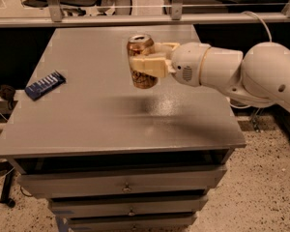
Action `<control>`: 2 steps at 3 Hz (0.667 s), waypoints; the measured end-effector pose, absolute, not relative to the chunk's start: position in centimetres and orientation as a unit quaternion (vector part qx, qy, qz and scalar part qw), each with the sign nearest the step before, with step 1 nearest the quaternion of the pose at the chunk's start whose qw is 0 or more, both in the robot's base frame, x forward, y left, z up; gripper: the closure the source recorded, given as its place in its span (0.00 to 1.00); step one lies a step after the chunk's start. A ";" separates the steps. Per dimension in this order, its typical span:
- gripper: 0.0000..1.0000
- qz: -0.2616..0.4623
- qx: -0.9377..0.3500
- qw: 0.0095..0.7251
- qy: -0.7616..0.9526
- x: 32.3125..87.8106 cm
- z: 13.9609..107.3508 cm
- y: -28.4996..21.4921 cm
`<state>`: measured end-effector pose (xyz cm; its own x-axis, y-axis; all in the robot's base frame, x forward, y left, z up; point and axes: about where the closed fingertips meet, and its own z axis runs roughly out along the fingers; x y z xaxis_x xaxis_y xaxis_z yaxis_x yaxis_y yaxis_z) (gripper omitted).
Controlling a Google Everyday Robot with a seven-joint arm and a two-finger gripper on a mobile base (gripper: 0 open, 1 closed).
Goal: Move orange can near rxbar blueberry
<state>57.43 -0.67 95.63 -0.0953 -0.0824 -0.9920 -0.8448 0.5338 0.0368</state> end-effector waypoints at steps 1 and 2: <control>1.00 0.333 -0.362 0.577 0.652 58.3 96.0 1.5; 1.00 0.335 -0.380 0.579 0.639 59.6 96.7 4.8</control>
Offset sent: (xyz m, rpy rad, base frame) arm 0.0404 0.0972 0.0184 -0.0216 -0.0811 0.0989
